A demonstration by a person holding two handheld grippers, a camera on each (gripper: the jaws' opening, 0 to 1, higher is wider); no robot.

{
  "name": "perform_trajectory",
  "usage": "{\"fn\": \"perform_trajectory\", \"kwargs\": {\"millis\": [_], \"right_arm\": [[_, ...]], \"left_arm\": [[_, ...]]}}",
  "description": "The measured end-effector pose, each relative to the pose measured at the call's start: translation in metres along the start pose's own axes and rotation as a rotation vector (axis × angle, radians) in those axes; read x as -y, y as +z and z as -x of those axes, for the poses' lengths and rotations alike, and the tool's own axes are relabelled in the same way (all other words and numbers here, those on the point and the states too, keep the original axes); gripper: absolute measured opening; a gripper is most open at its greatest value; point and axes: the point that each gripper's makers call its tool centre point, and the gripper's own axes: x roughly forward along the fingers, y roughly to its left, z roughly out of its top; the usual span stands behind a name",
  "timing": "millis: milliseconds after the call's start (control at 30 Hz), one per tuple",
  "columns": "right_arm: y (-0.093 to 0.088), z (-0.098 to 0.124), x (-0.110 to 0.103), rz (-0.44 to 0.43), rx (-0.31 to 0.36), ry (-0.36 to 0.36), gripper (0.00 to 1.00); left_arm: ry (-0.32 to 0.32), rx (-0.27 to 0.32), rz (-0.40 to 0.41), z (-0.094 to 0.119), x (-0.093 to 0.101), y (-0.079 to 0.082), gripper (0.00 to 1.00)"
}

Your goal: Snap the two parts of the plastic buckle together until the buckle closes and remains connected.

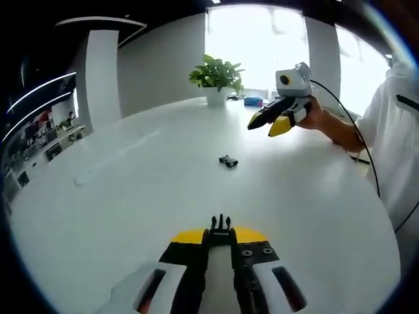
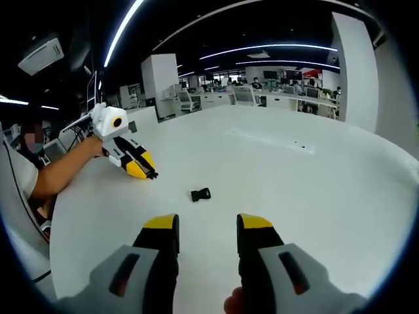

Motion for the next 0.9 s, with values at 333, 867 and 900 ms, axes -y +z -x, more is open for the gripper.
{"fn": "perform_trajectory", "kwargs": {"millis": [333, 867, 900], "right_arm": [[0.000, -0.011, -0.002, 0.062, -0.049, 0.045, 0.34], [-0.007, -0.041, -0.022, 0.052, -0.099, 0.191, 0.32], [-0.007, -0.043, -0.023, 0.048, -0.101, 0.196, 0.32]], "left_arm": [[0.000, 0.008, 0.000, -0.005, 0.000, 0.002, 0.12], [0.002, 0.009, 0.000, -0.013, 0.003, 0.003, 0.12], [0.002, 0.009, 0.000, -0.013, 0.003, 0.003, 0.12]]}}
